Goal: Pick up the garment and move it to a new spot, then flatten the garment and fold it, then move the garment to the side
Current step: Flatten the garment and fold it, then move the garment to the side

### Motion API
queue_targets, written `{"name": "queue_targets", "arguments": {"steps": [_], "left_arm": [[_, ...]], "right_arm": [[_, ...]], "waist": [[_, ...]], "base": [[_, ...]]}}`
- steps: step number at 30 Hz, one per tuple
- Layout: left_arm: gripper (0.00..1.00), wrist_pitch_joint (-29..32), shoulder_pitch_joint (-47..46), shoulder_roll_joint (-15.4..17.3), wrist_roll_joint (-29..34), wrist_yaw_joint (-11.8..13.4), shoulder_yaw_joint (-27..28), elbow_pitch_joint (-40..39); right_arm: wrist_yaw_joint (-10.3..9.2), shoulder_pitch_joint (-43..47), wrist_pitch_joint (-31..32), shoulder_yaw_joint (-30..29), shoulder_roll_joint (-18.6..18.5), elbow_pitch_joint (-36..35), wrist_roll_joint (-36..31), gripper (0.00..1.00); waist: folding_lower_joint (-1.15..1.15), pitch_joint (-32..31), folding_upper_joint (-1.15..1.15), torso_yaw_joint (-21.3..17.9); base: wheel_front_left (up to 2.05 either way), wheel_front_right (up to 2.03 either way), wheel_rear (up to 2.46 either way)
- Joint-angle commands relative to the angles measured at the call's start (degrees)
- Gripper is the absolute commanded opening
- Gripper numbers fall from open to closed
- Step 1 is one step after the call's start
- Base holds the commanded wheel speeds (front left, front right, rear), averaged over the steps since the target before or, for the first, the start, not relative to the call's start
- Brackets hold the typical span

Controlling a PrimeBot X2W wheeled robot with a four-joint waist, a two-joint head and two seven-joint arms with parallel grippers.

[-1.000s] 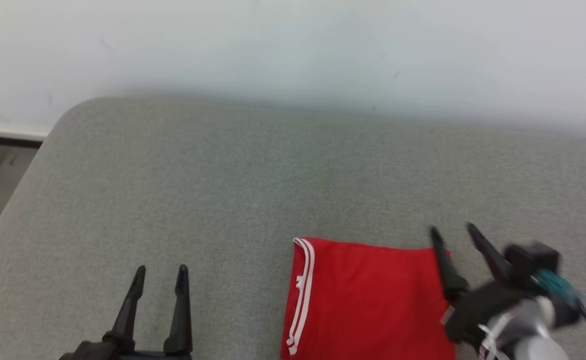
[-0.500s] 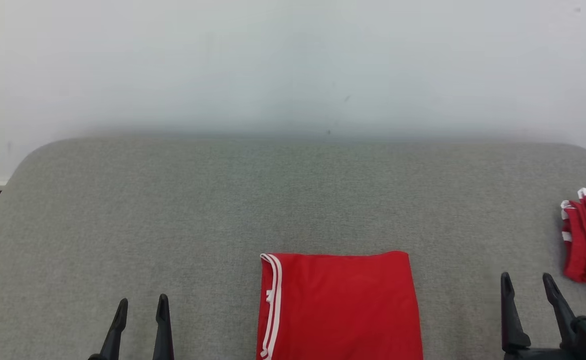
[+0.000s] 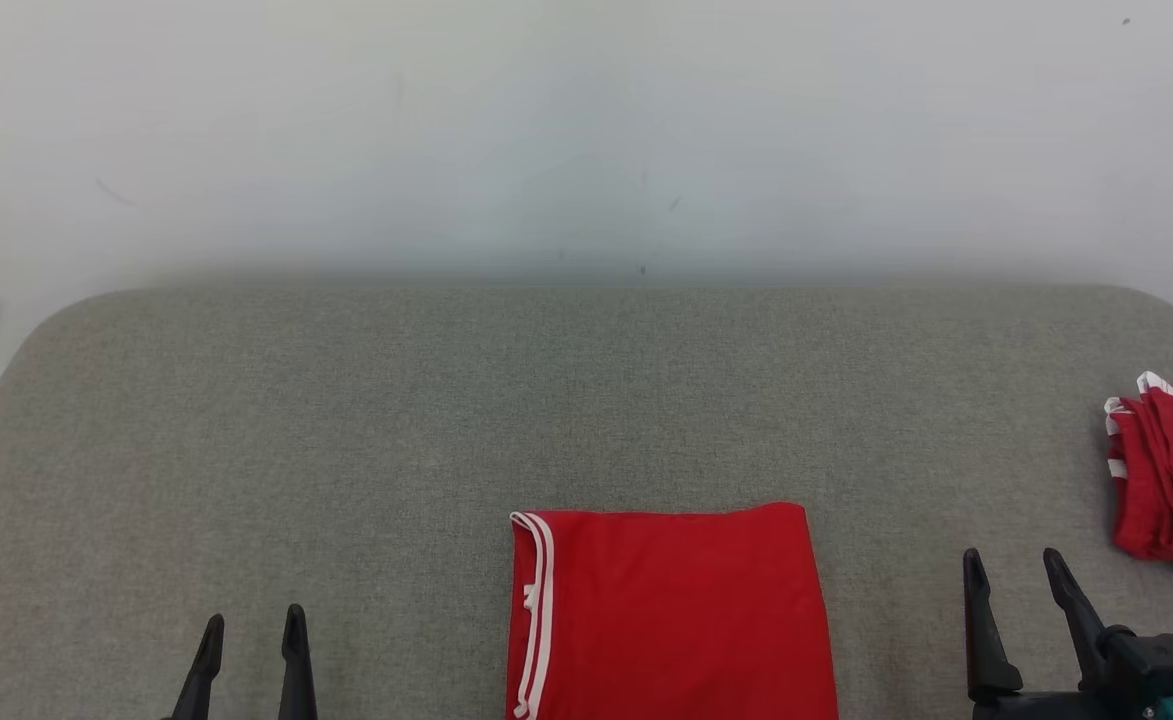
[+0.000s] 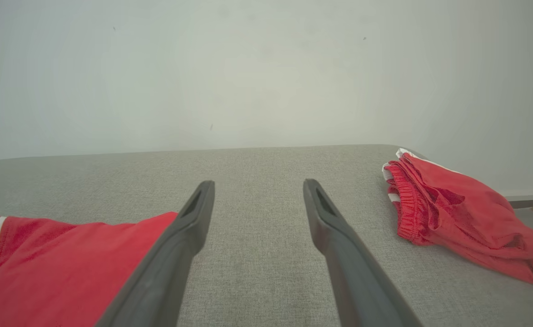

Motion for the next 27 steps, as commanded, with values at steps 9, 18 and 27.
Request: {"name": "queue_targets", "arguments": {"steps": [9,18,27], "left_arm": [[1.00,-0.2,0.8,0.0,0.6,-0.7,0.3,-0.2],[1.00,-0.2,0.7,0.0,0.3,-0.7,0.2,-0.4],[1.00,-0.2,0.8,-0.1,0.7,-0.8,0.5,-0.7]], "right_arm": [[-0.15,-1.4,-0.1,0.9,0.0,1.1,0.7,1.00],[-0.15,-1.3,0.3,1.2,0.0,0.8,0.2,1.00],[-0.15,-1.9,1.4,1.5,0.0,-0.4,-0.2,1.00]], "waist": [[0.00,0.1,0.00,0.6],[0.00,0.2,0.00,0.5],[0.00,0.9,0.00,0.4]], "base": [[0.00,0.00,0.00],[0.00,0.00,0.00],[0.00,0.00,0.00]]}}
